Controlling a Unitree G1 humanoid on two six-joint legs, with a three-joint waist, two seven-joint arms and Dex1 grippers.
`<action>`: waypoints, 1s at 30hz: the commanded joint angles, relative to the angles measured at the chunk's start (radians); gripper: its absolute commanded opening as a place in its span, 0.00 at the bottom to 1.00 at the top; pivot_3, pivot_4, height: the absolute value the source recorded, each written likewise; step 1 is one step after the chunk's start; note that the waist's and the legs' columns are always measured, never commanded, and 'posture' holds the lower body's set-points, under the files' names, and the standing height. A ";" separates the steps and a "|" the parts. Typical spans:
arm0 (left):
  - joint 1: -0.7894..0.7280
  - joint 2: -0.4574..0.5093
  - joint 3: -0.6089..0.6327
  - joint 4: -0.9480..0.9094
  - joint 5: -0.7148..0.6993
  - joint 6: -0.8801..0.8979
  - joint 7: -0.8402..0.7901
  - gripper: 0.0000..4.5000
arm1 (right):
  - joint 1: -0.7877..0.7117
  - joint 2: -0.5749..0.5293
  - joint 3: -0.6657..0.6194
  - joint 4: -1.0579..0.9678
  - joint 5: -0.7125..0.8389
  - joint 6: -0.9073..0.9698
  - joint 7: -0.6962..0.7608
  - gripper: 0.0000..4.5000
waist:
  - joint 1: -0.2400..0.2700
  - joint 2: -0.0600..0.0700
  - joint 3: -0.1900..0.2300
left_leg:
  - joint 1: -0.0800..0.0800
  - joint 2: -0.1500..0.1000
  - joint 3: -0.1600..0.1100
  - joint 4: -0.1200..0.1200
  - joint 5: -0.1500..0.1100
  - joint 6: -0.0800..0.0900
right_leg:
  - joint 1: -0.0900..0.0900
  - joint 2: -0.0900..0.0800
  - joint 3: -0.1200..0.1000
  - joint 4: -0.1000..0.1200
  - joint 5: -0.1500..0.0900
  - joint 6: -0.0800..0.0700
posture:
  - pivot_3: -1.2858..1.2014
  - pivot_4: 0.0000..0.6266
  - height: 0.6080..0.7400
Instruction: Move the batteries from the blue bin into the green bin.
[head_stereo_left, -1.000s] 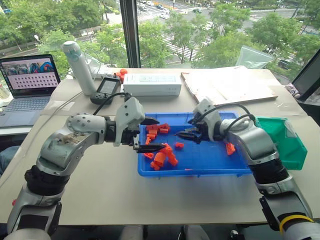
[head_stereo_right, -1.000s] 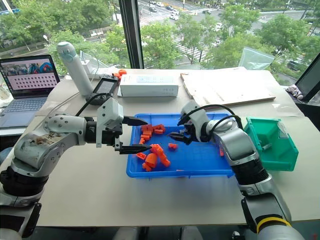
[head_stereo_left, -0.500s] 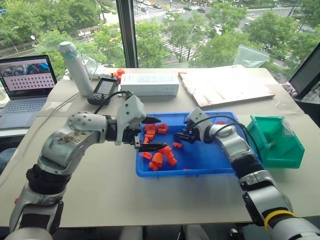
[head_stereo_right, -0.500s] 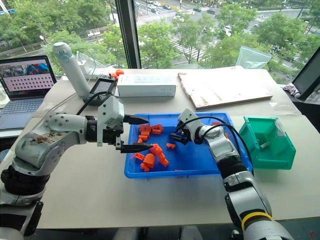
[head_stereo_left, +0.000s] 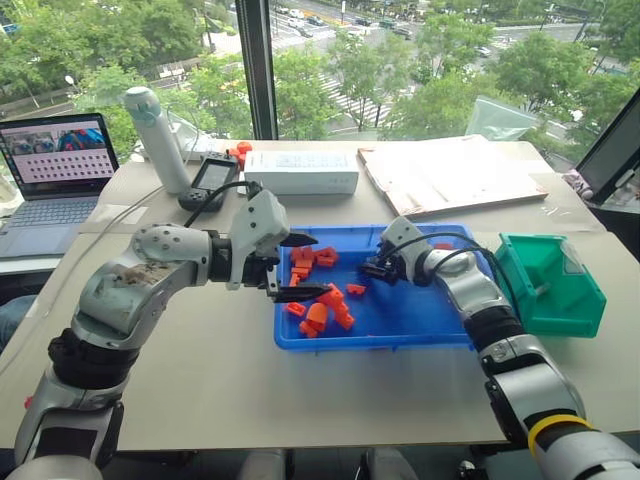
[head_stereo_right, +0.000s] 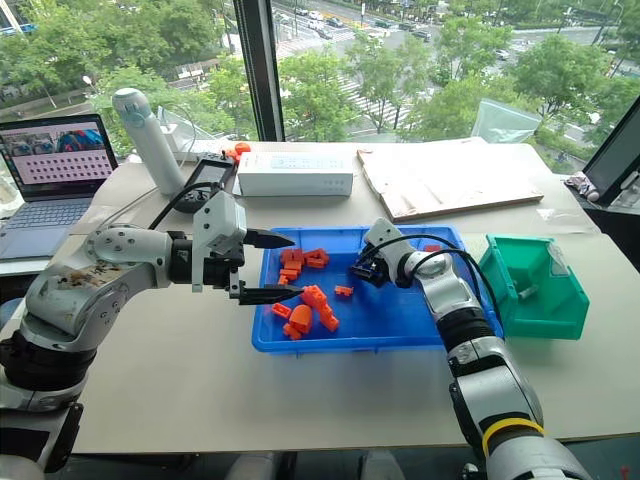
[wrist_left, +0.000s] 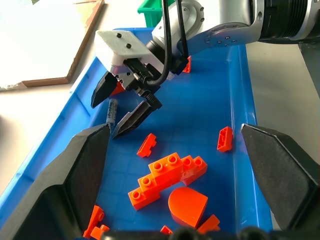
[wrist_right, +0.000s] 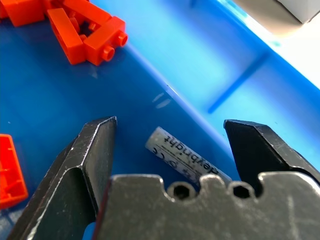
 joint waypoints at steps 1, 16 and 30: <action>-0.016 0.004 0.026 -0.023 -0.011 -0.011 -0.002 1.00 | 0.063 -0.014 0.007 -0.001 -0.014 0.118 0.022 0.52 | -0.001 0.000 -0.001 | 0.000 0.000 -0.001 0.000 0.000 0.000 | 0.000 0.000 0.000 0.000 0.000 0.000 | 0.52 0.24 1.00; -0.037 -0.026 0.042 0.000 -0.041 -0.006 -0.006 1.00 | 0.074 -0.068 -0.186 -0.395 0.208 0.456 0.163 0.07 | 0.001 -0.003 -0.003 | -0.001 0.001 -0.003 -0.001 0.000 0.000 | -0.001 0.000 0.000 0.000 0.000 0.000 | 0.52 0.24 1.00; -0.130 -0.190 0.092 0.095 -0.094 -0.004 0.094 1.00 | 0.175 -0.561 -0.447 -0.451 0.210 0.541 0.096 0.07 | 0.020 -0.001 0.001 | -0.010 0.000 0.004 -0.001 0.000 0.003 | -0.002 -0.002 0.000 -0.006 0.000 0.000 | 0.52 0.24 1.00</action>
